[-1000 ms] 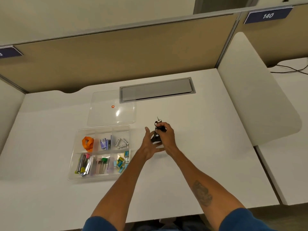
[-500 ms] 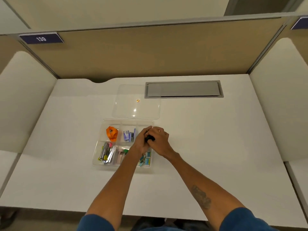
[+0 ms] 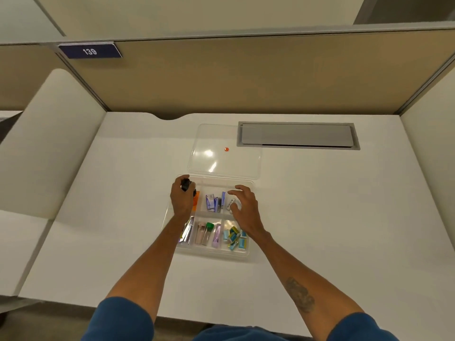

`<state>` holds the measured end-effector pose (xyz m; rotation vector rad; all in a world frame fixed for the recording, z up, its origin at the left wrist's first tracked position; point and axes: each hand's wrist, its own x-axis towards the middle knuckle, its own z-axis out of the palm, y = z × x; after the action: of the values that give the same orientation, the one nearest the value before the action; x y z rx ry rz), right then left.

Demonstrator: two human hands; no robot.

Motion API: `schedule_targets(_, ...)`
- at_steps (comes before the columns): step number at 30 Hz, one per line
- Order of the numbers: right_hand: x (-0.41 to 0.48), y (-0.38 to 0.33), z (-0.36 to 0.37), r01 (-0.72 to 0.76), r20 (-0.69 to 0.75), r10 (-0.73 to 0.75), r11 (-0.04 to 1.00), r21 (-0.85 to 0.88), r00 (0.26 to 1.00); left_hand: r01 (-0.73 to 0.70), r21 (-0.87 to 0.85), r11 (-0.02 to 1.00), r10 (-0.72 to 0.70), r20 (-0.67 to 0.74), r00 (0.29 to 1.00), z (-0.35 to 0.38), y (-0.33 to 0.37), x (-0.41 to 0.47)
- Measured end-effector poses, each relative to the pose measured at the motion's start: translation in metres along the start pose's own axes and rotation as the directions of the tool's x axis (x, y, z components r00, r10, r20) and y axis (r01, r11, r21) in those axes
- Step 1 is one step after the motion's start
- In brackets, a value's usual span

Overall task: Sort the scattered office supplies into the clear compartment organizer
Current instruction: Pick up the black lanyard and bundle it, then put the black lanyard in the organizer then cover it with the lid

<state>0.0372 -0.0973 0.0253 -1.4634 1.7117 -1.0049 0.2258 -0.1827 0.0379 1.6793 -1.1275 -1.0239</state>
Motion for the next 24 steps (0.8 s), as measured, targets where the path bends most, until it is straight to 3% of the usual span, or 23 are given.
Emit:
schedule_targets(6, 0.000, 0.007, 0.006, -0.023, 0.013, 0.024, 0.995, -0.093, 1.000, -0.257, 0.345, 0.903, 0.211, 0.165, 0.963, -0.014, -0.018, 0.016)
schedule_targets(14, -0.007, 0.018, 0.008, 0.006, 0.016, -0.004, 0.985, -0.173, 1.000, -0.381, 0.594, 0.708, 0.252, 0.291, 0.923, -0.013, -0.035, 0.012)
schedule_targets(17, -0.011, 0.020, 0.010, 0.001, -0.057, -0.013, 0.978, -0.208, 0.998, -0.377, 0.654, 0.655, 0.156, 0.372, 0.915, -0.012, -0.041, 0.000)
schedule_targets(19, -0.012, 0.022, 0.010, 0.004, -0.077, -0.026, 0.961, -0.276, 0.997, -0.405, 0.724, 0.559, 0.087, 0.434, 0.897, -0.013, -0.049, -0.008)
schedule_targets(22, -0.014, 0.026, 0.007, -0.028, -0.074, 0.002, 0.936, -0.350, 0.997, -0.410, 0.811, 0.417, -0.008, 0.454, 0.891, -0.013, -0.056, -0.013)
schedule_targets(24, -0.016, 0.030, 0.005, -0.042, -0.059, 0.020, 0.916, -0.398, 0.998, -0.390, 0.836, 0.386, -0.072, 0.448, 0.891, -0.009, -0.052, -0.011)
